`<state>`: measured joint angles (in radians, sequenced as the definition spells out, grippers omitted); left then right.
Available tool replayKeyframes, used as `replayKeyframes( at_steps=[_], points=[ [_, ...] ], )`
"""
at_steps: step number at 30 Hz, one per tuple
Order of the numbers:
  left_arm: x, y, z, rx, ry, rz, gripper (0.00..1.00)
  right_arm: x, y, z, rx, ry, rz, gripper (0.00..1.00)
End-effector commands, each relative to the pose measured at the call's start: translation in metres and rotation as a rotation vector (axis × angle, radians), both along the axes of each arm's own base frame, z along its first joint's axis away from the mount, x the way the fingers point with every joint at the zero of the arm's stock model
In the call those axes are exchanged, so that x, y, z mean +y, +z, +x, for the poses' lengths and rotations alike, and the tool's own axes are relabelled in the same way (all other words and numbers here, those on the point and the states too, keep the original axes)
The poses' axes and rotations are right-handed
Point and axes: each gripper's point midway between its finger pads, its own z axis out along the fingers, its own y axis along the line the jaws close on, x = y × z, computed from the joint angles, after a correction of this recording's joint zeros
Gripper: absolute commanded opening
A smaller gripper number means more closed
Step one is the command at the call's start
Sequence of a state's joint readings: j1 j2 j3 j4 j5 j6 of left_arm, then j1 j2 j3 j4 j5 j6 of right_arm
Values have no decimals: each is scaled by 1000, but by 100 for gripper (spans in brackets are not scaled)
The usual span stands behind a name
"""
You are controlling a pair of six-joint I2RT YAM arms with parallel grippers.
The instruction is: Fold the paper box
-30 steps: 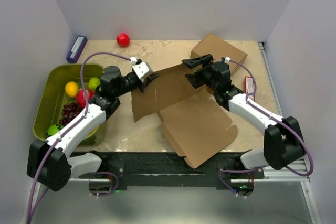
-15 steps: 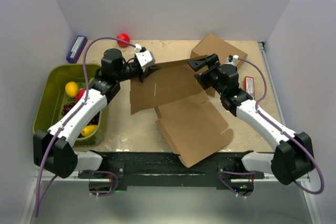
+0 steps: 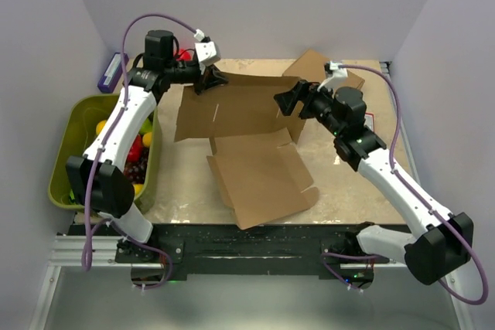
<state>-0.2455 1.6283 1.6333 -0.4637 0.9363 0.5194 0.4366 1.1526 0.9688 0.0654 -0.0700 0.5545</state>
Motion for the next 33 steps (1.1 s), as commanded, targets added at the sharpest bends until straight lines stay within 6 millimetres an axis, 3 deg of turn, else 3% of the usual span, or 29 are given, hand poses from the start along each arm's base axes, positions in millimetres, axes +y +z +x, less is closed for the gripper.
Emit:
replayKeyframes(
  at_steps=[1,6,7,9,10,16,17,19,20,22,26,28,29,31,33],
  points=[
    [-2,-3,-24,86,-118,-15,0,11,41,-3,-316,216,-355,93],
    [0,-3,-29,90,-121,-16,0,27,47,1,-480,352,-507,93],
    [0,-3,-30,87,-122,-17,0,32,38,7,-472,385,-525,93],
    [1,-5,-32,92,-123,-20,0,38,48,17,-529,411,-578,92],
    [2,-5,-32,94,-121,-20,0,42,38,17,-510,457,-603,92],
    [5,-5,-37,86,-118,-22,0,62,25,43,-594,587,-726,92],
    [5,-5,-38,86,-120,-22,0,64,30,46,-626,598,-752,92],
    [6,-6,-39,89,-119,-24,0,69,12,50,-585,653,-776,91],
    [6,-5,-39,87,-120,-26,0,72,19,51,-616,673,-787,91],
    [7,-4,-39,89,-124,-32,0,77,5,54,-602,727,-800,91],
    [7,-1,-41,84,-130,-38,0,84,5,61,-649,766,-823,88],
    [7,0,-42,83,-132,-41,0,86,-5,64,-620,796,-831,82],
    [7,0,-41,81,-134,-43,0,88,5,66,-636,797,-829,79],
    [8,-2,-41,89,-130,-43,0,93,-3,61,-608,861,-808,71],
    [9,0,-39,86,-127,-47,0,96,4,59,-616,878,-798,64]
  ],
)
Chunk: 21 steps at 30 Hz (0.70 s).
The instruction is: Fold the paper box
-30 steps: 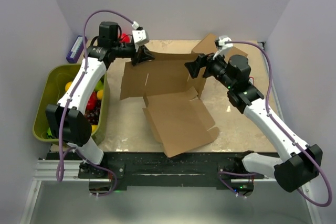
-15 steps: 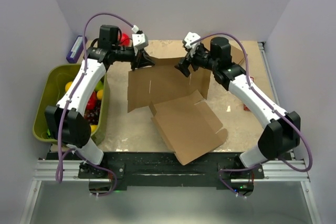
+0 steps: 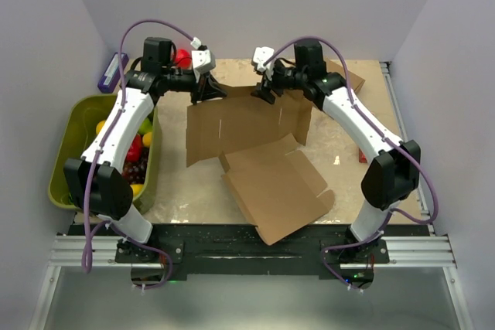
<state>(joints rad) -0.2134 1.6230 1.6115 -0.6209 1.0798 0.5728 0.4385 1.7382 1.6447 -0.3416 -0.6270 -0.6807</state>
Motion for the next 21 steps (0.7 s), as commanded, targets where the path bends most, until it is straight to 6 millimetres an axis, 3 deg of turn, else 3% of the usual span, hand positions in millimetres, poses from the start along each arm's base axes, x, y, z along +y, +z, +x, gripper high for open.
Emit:
replayKeyframes(
  at_steps=[1,13,18,21],
  points=[
    [4,17,-6,-49,-17,-31,0,11,22,-17,-9,110,6,62],
    [2,17,-4,-32,-27,-63,0,16,-4,-35,86,145,-11,31],
    [4,17,4,-31,29,-72,0,9,-7,-28,105,70,-32,3],
    [6,22,11,-57,88,-87,32,3,-3,-20,88,-3,-35,0]
  ],
)
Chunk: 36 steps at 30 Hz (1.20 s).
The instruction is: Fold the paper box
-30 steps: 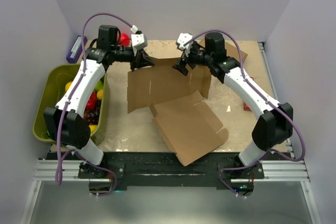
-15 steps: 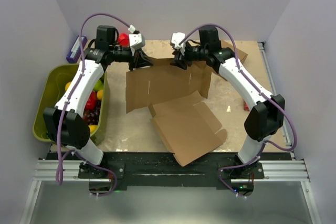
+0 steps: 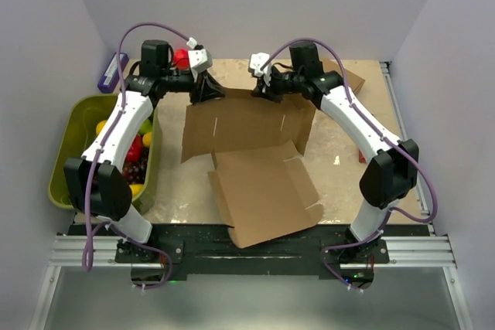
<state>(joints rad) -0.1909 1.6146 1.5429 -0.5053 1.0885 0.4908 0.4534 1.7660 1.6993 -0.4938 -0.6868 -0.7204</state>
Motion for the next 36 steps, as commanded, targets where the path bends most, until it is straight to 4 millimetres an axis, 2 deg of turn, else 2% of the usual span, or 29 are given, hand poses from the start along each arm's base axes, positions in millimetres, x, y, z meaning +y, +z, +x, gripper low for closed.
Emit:
replayKeyframes(
  at_steps=[1,2,3,4,5,6,7,8,9,10,11,13,14,19,20,23,26,36],
  points=[
    [3,36,3,-105,75,-56,52,-7,12,0,-5,-104,5,0],
    [4,44,8,-134,104,-70,59,-9,14,1,-20,-121,6,0],
    [8,39,13,-141,155,-58,66,-10,19,6,-59,-157,10,0],
    [12,49,10,-179,179,-65,74,-14,23,3,-77,-175,9,0],
    [14,59,11,-224,202,-83,77,-16,25,3,-93,-189,8,0],
    [18,52,13,-230,242,-77,81,-16,29,3,-114,-201,15,0],
    [21,69,8,-296,258,-95,82,-22,33,2,-134,-235,6,0],
    [25,72,8,-319,289,-95,83,-24,36,1,-146,-248,5,0],
    [27,65,6,-310,301,-90,85,-25,36,-1,-159,-260,-2,0],
    [30,79,2,-371,315,-106,86,-30,41,-1,-182,-288,-11,0],
    [34,73,1,-372,339,-100,86,-32,42,-3,-189,-301,-20,0],
    [37,83,-7,-423,356,-114,89,-35,43,-8,-199,-320,-39,0],
    [39,79,-7,-418,368,-112,89,-33,41,-11,-199,-319,-44,0],
    [36,100,-23,-455,352,-171,89,-38,34,-15,-190,-367,-69,0],
    [36,97,-23,-451,353,-177,89,-38,34,-16,-193,-369,-71,0],
    [36,98,-18,-436,375,-189,89,-38,30,-19,-187,-367,-76,0],
    [29,90,-13,-397,353,-187,83,-38,27,-21,-175,-369,-85,0],
    [24,75,11,-360,356,-157,82,-33,14,-25,-139,-343,-95,0]
  ],
)
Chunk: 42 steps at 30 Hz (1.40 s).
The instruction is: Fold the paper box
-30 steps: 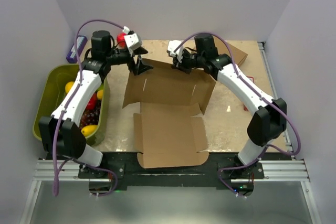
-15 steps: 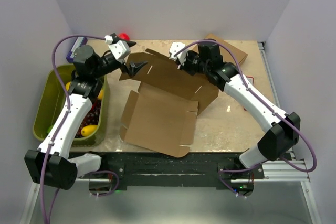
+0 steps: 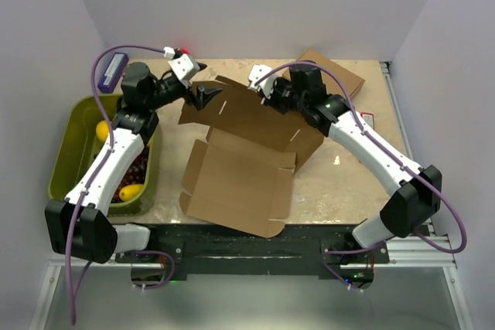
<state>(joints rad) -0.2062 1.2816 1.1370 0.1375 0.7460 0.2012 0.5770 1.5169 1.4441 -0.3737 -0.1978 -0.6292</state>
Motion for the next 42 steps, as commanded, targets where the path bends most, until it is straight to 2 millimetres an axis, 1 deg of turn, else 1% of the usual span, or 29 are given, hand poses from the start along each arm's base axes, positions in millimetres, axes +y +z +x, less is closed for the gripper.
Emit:
replayKeyframes(
  at_steps=[1,5,8,9,11,13,15,18,19,21,25,27,28,33,37,39,42],
  points=[
    [-5,23,9,-54,-10,-15,82,3,0,-4,11,4,18,0],
    [-7,22,17,-47,-16,-14,79,3,-3,-4,18,3,10,0],
    [-11,15,24,-18,-31,-15,77,4,-2,-5,22,7,10,0],
    [-13,14,25,-14,-36,-17,76,4,-3,-5,24,9,10,0],
    [-18,11,27,0,-46,-12,69,4,-3,-5,23,7,9,0],
    [-23,3,27,17,-51,1,67,3,-4,-5,26,7,8,0],
    [-26,1,26,18,-51,7,65,3,-5,-6,29,9,7,0],
    [-29,2,24,15,-53,8,56,3,-5,-6,29,9,9,0],
    [-29,-1,25,18,-45,11,50,3,-6,-6,30,8,7,0],
    [-31,-2,24,14,-42,17,46,2,-6,-6,28,3,5,0],
    [-33,-10,22,15,-23,29,33,2,-6,-4,24,-4,4,0],
    [-35,-10,20,10,-23,29,30,1,-7,-3,23,-7,3,0],
    [-35,-12,19,11,-17,33,26,1,-7,-3,20,-12,1,0],
    [-45,-16,12,-4,-12,61,21,-1,-9,0,20,-28,-2,0],
    [-48,-14,12,-26,5,70,17,1,-10,0,24,-26,2,0],
    [-49,-11,12,-36,5,66,14,1,-10,1,26,-30,5,0],
    [-50,-8,11,-41,-2,62,3,3,-9,3,28,-40,22,0]
  ],
)
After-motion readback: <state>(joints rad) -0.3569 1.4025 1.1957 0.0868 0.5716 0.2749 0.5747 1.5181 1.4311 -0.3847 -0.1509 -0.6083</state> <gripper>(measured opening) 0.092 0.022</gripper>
